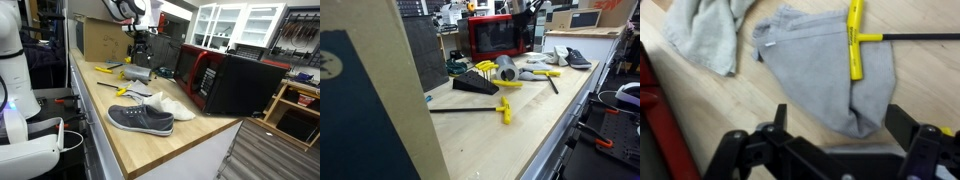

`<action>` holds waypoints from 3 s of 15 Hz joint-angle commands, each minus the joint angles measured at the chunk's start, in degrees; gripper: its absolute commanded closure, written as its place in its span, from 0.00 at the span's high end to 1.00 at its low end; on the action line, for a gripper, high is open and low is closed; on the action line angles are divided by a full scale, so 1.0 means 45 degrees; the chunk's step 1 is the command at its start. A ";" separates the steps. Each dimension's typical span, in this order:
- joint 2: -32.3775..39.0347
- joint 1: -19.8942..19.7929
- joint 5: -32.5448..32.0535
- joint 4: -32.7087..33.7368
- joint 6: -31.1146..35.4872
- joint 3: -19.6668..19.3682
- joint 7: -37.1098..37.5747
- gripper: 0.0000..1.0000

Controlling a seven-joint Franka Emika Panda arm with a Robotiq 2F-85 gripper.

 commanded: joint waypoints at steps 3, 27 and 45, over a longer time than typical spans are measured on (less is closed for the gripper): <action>-0.1379 0.1227 -0.0631 -0.3481 0.3235 0.1100 0.1244 1.00; -0.1044 0.1674 -1.4382 -0.4612 0.6088 0.1823 1.2263 1.00; -0.0193 0.1483 -1.8195 -0.4381 0.5901 0.1457 1.6241 0.16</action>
